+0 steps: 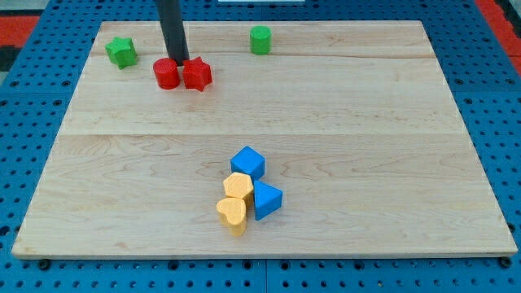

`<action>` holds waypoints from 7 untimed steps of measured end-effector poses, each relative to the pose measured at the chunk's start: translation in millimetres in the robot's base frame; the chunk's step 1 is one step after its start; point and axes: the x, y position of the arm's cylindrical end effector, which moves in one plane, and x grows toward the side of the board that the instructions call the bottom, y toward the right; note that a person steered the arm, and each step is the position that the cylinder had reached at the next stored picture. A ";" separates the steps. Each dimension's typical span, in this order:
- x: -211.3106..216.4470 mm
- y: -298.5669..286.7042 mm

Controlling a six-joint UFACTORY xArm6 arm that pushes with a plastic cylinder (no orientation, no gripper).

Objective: Move the red blocks slightly towards the center

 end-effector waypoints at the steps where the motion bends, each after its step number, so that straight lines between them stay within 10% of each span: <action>1: -4.0 -36.7; 7: 34.1 -0.8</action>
